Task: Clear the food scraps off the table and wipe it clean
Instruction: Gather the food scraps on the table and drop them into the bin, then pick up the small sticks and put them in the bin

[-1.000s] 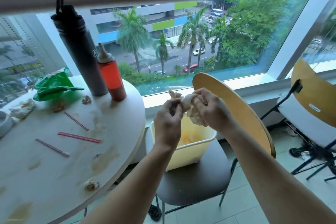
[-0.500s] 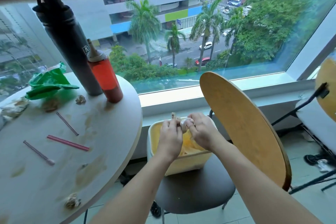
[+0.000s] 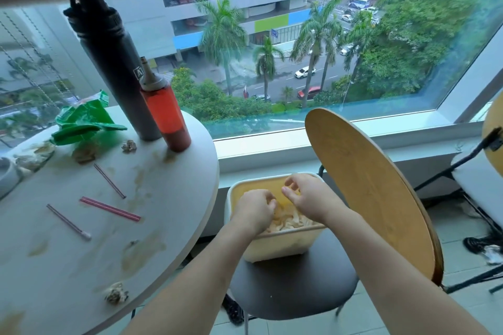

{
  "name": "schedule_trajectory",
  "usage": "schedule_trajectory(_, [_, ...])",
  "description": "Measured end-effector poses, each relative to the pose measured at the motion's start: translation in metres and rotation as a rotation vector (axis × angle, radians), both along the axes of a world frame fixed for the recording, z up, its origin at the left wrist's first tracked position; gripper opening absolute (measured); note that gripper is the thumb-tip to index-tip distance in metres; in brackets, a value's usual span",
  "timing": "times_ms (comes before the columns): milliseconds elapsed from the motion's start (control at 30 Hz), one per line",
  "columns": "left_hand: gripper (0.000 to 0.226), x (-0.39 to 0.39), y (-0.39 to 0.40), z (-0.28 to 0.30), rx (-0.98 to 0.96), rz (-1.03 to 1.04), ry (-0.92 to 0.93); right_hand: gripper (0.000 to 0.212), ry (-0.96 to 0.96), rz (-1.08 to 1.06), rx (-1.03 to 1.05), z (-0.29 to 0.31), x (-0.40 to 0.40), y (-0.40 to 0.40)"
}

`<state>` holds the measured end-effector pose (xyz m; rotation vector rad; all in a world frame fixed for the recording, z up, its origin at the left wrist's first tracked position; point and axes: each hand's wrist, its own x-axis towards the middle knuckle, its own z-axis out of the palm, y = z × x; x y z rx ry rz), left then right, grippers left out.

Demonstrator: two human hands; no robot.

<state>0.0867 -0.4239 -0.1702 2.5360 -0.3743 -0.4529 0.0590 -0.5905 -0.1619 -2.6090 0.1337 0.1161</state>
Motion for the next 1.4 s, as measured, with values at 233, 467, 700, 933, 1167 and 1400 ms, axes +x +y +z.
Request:
schedule_trajectory(233, [0.028,-0.020,0.004,0.058,-0.010,-0.041,-0.160,0.024,-0.151,-0.048,-0.039,0.046,-0.012,0.017])
schedule_trajectory(467, [0.024,-0.044,0.039,0.120,-0.229,-0.014,-0.339,0.029,-0.386,-0.069,0.091,0.091,-0.022,0.053])
schedule_trajectory(700, [0.020,-0.054,0.101,0.140,-0.258,0.017,-0.460,0.025,-0.441,-0.007,0.123,0.114,-0.028,0.113])
schedule_trajectory(933, [0.018,-0.058,0.177,0.149,-0.252,0.072,-0.453,0.019,-0.468,0.073,0.180,0.126,-0.040,0.180])
schedule_trajectory(1167, [0.016,-0.065,0.262,0.136,-0.237,0.106,-0.457,0.018,-0.398,0.125,0.201,0.119,-0.060,0.247])
schedule_trajectory(1400, [0.016,-0.073,0.327,0.122,-0.248,0.096,-0.489,0.017,-0.260,0.139,0.134,0.114,-0.081,0.296])
